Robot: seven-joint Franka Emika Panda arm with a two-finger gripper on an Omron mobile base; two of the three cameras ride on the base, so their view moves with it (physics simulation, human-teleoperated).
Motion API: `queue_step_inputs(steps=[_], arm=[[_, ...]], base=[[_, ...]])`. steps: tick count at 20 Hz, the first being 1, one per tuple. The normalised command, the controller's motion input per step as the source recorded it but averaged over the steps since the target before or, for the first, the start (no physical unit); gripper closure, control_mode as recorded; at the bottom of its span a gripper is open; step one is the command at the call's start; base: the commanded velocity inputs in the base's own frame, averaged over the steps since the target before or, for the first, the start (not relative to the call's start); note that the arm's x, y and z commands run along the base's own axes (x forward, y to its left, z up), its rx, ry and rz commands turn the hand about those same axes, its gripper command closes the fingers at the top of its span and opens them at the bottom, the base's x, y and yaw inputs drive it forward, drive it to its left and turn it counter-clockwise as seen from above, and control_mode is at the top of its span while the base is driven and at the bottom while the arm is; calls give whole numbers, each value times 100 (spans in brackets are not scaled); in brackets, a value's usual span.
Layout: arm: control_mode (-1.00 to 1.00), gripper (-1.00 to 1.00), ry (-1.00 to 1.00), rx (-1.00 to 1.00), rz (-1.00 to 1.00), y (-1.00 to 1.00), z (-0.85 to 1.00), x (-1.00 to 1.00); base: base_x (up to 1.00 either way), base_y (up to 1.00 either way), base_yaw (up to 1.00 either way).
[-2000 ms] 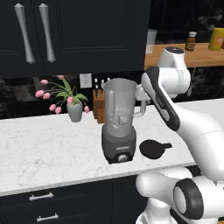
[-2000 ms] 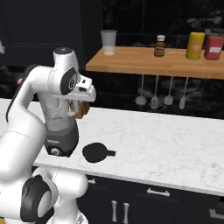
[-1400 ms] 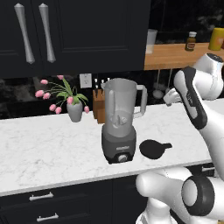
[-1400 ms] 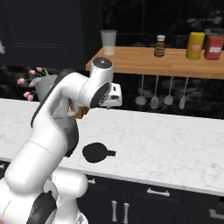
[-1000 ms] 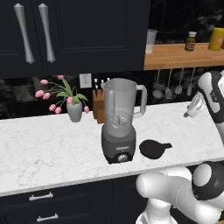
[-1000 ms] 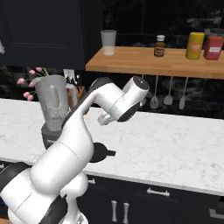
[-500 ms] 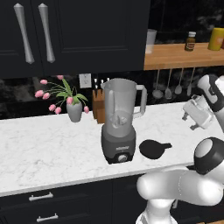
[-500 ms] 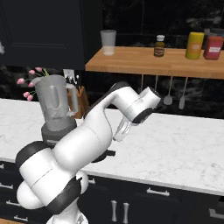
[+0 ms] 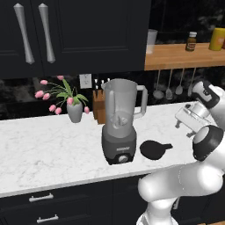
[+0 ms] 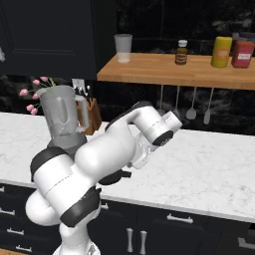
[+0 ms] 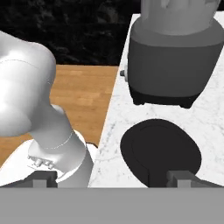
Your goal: Close the lid blender by securely placing the lid on top.
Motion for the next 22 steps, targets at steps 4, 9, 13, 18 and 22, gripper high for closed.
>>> queue_step_inputs(steps=[4,9,13,18,22], arm=[[-100,-100,-10,0,2,10,-58,2],[-100,-100,-4,-1,1,11,-52,11],[-100,-100,0,-1,0,0,-33,5],[-100,-100,0,-3,0,2,-22,13],[-100,-100,0,-1,0,0,-13,17]], base=[[0,0,0],[0,0,0],[0,0,0],[0,0,0],[0,0,0]])
